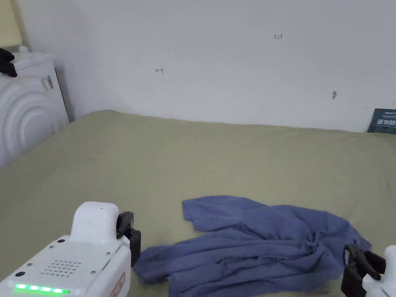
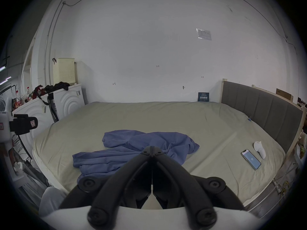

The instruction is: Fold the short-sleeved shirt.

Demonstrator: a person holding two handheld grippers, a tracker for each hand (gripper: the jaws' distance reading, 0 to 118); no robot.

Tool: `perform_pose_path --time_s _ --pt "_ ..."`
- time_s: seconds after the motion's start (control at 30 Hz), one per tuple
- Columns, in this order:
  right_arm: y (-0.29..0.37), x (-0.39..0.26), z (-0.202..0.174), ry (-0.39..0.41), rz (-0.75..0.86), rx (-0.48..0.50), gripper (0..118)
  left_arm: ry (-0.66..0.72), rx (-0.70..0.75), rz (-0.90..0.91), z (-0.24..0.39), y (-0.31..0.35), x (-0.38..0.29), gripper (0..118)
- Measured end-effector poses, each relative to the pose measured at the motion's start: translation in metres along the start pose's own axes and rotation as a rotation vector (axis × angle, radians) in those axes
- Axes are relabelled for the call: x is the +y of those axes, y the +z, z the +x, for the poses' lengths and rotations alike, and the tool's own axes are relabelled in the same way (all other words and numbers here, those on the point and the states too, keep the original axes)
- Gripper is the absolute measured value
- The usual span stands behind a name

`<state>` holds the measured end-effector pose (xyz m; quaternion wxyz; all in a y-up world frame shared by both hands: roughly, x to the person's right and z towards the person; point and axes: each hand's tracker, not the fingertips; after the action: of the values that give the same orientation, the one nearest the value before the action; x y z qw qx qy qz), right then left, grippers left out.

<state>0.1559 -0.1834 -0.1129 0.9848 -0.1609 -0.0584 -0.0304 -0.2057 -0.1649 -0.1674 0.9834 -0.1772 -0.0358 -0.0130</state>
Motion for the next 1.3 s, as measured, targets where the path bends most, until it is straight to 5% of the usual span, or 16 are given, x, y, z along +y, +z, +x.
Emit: perform_pose_path --time_s 0.4,0.43,0.5,0.53,0.7,0.8,0.83,0.9,0.93,1.3 --pt "-0.039 -0.010 -0.001 0.016 -0.077 0.020 2 0.082 -0.100 -0.472 -0.049 -0.160 -0.032 0" --pt "-0.044 -0.012 0.000 0.020 -0.092 0.013 2 0.077 -0.085 -0.498 -0.053 -0.181 -0.039 28" --pt "-0.052 -0.016 0.002 0.028 -0.111 0.009 2 0.070 -0.072 -0.568 -0.057 -0.209 -0.049 110" --pt "-0.056 -0.017 0.004 0.033 -0.126 0.004 2 0.088 -0.073 -0.617 -0.059 -0.224 -0.056 118" --pt "-0.071 -0.023 0.012 0.022 -0.166 -0.005 2 -0.001 -0.016 -0.666 -0.042 -0.256 -0.082 115" --pt "-0.076 -0.025 0.018 0.016 -0.181 -0.010 2 -0.016 -0.059 -0.761 -0.032 -0.264 -0.096 95" --pt "-0.077 -0.026 0.020 0.015 -0.185 -0.010 2 -0.005 -0.101 -0.758 -0.027 -0.245 -0.089 78" --pt "-0.082 -0.027 0.025 0.011 -0.199 -0.001 2 -0.098 -0.102 -0.706 -0.021 -0.232 -0.078 14" --pt "-0.087 -0.028 0.029 0.014 -0.208 -0.003 2 -0.062 -0.112 -0.729 -0.024 -0.235 -0.077 0" --pt "-0.171 -0.005 0.114 0.041 -0.274 -0.149 2 -0.038 -0.135 -0.694 -0.008 -0.224 -0.067 0"
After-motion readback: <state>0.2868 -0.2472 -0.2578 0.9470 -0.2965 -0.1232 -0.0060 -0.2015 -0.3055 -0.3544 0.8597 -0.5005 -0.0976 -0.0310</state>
